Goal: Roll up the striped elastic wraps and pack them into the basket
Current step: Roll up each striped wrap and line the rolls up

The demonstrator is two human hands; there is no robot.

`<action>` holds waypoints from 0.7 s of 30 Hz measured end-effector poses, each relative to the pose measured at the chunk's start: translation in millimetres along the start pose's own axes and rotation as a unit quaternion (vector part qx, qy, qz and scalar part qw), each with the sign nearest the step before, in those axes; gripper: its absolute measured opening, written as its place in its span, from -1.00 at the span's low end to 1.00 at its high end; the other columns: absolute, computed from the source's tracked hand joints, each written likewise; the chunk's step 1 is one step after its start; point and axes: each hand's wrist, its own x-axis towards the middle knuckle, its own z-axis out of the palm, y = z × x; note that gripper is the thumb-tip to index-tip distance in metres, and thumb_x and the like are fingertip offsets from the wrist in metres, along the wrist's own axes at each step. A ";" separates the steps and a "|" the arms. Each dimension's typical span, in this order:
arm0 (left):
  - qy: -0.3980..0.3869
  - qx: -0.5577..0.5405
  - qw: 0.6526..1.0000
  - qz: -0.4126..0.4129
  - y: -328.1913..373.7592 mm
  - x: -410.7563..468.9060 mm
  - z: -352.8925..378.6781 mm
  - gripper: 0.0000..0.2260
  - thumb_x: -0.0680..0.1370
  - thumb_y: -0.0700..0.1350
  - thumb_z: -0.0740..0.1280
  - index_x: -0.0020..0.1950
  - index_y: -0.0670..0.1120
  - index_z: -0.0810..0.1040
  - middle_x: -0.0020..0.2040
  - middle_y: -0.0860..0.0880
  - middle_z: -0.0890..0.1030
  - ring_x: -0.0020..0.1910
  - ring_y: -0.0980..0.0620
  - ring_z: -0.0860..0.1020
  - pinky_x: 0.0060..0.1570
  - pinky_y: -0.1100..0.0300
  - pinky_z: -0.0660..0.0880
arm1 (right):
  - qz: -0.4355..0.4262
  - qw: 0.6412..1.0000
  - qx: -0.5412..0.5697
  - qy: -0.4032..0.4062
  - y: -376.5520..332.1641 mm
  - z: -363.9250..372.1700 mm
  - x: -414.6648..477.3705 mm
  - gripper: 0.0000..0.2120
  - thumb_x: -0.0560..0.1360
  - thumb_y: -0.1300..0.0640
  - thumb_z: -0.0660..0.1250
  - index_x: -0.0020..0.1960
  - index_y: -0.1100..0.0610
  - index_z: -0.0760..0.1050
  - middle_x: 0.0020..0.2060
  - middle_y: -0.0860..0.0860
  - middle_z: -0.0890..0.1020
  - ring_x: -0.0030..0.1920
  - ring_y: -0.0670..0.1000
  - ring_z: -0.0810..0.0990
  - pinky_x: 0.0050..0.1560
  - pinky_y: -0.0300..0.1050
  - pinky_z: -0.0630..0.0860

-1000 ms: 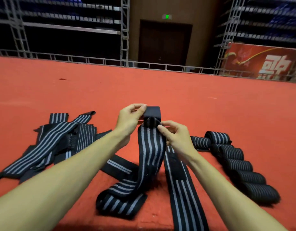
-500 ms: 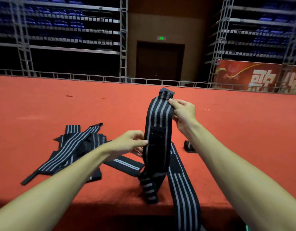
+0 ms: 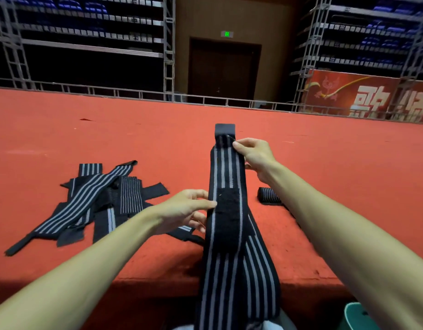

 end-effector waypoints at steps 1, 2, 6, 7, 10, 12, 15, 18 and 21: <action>0.019 0.012 1.000 0.004 -8.0 6.4 0.5 -0.87 0.58 -0.21 0.30 0.10 -0.22 0.47 -0.30 -0.07 0.58 -0.45 0.05 0.44 -0.36 0.15 0.53 | -0.006 1.000 -0.025 -0.014 8.2 2.0 5.6 -0.83 0.54 0.15 0.35 0.08 0.21 0.60 -0.18 0.02 0.61 -0.32 -0.07 0.48 -0.33 -0.18 0.38; 0.044 0.024 0.999 0.012 -16.5 13.5 0.7 -0.88 0.57 -0.23 0.31 0.08 -0.24 0.48 -0.38 -0.02 0.53 -0.49 0.09 0.39 -0.37 0.17 0.52 | -0.011 0.999 -0.046 -0.021 16.7 4.5 11.6 -0.83 0.53 0.17 0.37 0.08 0.22 0.61 -0.23 0.01 0.60 -0.40 -0.12 0.43 -0.40 -0.24 0.32; 0.169 0.089 0.981 0.018 -46.0 44.9 -8.6 -0.97 0.56 -0.23 0.34 -0.02 -0.15 0.53 -0.51 0.10 0.45 -0.53 0.14 0.36 -0.34 0.14 0.40 | -0.017 0.993 -0.120 -0.001 51.9 13.1 47.0 -0.85 0.48 0.20 0.43 0.04 0.20 0.64 -0.31 -0.06 0.58 -0.50 -0.22 0.42 -0.54 -0.42 0.28; 0.195 0.116 0.974 0.014 -51.3 53.0 -14.8 -0.98 0.55 -0.21 0.36 -0.05 -0.10 0.54 -0.52 0.10 0.45 -0.53 0.13 0.37 -0.30 0.10 0.38 | -0.010 0.991 -0.132 -0.012 59.6 15.3 57.6 -0.85 0.48 0.23 0.42 0.05 0.23 0.62 -0.32 -0.05 0.57 -0.48 -0.17 0.43 -0.55 -0.37 0.32; 0.243 0.199 0.949 0.014 -65.2 79.4 -36.6 -0.90 0.51 -0.16 0.41 0.00 -0.09 0.55 -0.47 0.09 0.50 -0.50 0.14 0.43 -0.30 0.21 0.41 | 0.000 0.985 -0.163 -0.062 82.3 23.0 87.0 -0.85 0.49 0.33 0.38 0.06 0.30 0.59 -0.32 0.01 0.58 -0.44 -0.05 0.51 -0.45 -0.23 0.52; 0.258 0.232 0.938 0.018 -71.7 95.4 -47.2 -0.80 0.50 -0.14 0.42 0.09 -0.07 0.50 -0.43 0.09 0.52 -0.46 0.17 0.45 -0.31 0.26 0.38 | 0.005 0.982 -0.177 -0.065 98.3 31.5 104.2 -0.85 0.49 0.34 0.37 0.06 0.32 0.59 -0.25 0.09 0.63 -0.42 -0.02 0.55 -0.35 -0.15 0.63; 0.263 0.244 0.933 0.015 -81.5 119.2 -57.5 -0.68 0.51 -0.15 0.39 0.18 0.00 0.35 -0.35 0.02 0.52 -0.43 0.15 0.47 -0.35 0.26 0.41 | 0.013 0.978 -0.202 -0.059 127.8 47.2 131.2 -0.85 0.49 0.36 0.38 0.05 0.32 0.59 -0.17 0.20 0.66 -0.47 -0.05 0.55 -0.39 -0.25 0.60; 0.267 0.299 0.916 0.021 -92.9 138.6 -64.2 -0.70 0.51 -0.14 0.36 0.17 0.04 0.35 -0.35 0.02 0.50 -0.40 0.12 0.48 -0.30 0.19 0.42 | 0.029 0.970 -0.234 -0.066 159.3 63.0 153.0 -0.89 0.48 0.34 0.40 0.00 0.33 0.61 -0.19 0.24 0.67 -0.48 -0.04 0.55 -0.44 -0.30 0.56; 0.258 0.413 0.873 0.014 -103.5 145.1 -68.3 -0.80 0.51 -0.06 0.32 0.12 0.07 0.43 -0.28 0.09 0.46 -0.19 0.07 0.45 -0.11 0.15 0.30 | 0.057 0.959 -0.262 -0.090 190.1 75.5 163.1 -0.94 0.47 0.31 0.42 -0.06 0.30 0.61 -0.22 0.19 0.68 -0.41 0.03 0.63 -0.35 -0.23 0.62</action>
